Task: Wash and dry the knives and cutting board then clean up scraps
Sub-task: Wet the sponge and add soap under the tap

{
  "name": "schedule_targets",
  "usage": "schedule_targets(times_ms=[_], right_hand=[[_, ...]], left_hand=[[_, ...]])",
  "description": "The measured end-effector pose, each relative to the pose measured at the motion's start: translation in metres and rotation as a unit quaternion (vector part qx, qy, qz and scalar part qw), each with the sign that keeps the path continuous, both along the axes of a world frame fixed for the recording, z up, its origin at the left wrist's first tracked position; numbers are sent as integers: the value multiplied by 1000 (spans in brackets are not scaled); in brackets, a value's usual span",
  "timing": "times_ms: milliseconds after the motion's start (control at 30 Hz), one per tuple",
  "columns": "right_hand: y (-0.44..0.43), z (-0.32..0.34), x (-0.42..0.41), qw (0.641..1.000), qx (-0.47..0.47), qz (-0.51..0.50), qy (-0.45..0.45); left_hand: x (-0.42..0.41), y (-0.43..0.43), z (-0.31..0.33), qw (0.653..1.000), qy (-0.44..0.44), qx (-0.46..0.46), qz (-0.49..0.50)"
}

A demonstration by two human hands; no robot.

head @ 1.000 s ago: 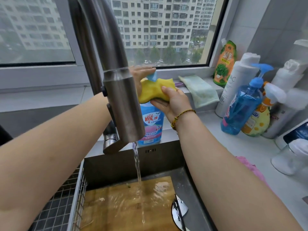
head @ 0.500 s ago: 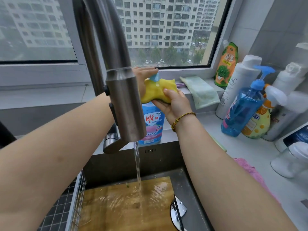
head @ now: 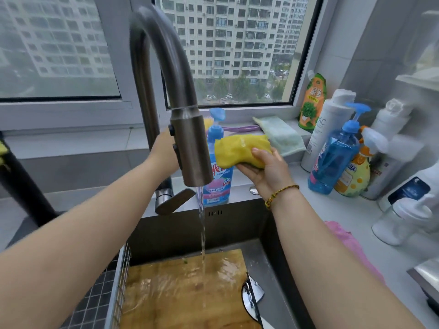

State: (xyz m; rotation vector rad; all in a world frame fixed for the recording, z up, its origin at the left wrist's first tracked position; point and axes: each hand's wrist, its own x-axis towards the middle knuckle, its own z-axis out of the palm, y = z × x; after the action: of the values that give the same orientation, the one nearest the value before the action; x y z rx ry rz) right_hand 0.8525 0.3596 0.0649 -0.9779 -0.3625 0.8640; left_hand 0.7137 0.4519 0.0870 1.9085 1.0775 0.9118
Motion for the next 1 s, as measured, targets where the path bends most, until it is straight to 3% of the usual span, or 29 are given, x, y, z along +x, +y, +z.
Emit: schedule_targets(times_ms=[200, 400, 567, 733, 867, 1000], right_hand=[[-74, -16, -20, 998, -3, -48, 27], [-138, -53, -48, 998, -29, -42, 45], [-166, -75, -75, 994, -100, -31, 38], [-180, -79, -92, 982, -165, -69, -59], [-189, -80, -110, 933, -217, -117, -261], [-192, -84, -143, 910, -224, -94, -336]], left_hand=[[-52, -48, -50, 997, -37, -25, 56], [-63, -143, -80, 989, -26, -129, -64], [-45, -174, -81, 943, -1, -317, -98], [-48, -199, -79, 902, -44, -422, -78], [-44, -205, -83, 924, -69, -373, -49], [-39, -205, -88, 959, -26, -274, -66]])
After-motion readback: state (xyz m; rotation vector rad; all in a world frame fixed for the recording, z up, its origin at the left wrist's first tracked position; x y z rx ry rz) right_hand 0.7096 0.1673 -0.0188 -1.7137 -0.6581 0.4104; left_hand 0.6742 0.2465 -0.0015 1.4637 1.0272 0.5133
